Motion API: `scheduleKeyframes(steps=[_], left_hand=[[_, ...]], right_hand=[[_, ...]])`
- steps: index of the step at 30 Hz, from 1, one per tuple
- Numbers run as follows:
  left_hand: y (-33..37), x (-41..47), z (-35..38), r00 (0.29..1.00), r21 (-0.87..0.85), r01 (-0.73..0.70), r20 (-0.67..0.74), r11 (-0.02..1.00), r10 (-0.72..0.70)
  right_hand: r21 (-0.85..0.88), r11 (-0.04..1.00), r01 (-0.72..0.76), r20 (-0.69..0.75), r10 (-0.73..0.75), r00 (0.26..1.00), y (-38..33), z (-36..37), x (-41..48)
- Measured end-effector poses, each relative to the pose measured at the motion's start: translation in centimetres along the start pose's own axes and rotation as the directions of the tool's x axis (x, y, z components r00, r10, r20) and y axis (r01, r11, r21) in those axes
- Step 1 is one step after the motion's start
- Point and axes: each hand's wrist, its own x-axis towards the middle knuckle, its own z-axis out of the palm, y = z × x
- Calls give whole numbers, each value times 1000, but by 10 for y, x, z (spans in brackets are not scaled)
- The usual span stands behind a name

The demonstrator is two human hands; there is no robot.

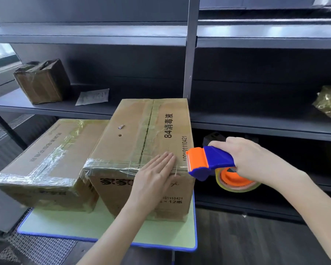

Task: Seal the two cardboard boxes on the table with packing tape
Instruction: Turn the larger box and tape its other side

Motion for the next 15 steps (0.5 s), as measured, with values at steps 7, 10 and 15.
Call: scheduleKeyframes(steps=[7, 10, 15], left_hand=[[-10, -1, -6, 998, 3, 38, 50, 999, -38], [-9, -1, -6, 996, 21, 42, 73, 999, -44], [1, 0, -12, 986, 18, 92, 138, 996, -93]], right_hand=[[-86, 994, -62, -3, 62, 998, 39, -8, -27], [-50, 994, -97, 39, 99, 994, 39, 7, -29], [-71, 992, -99, 71, 104, 992, 39, 27, -29]])
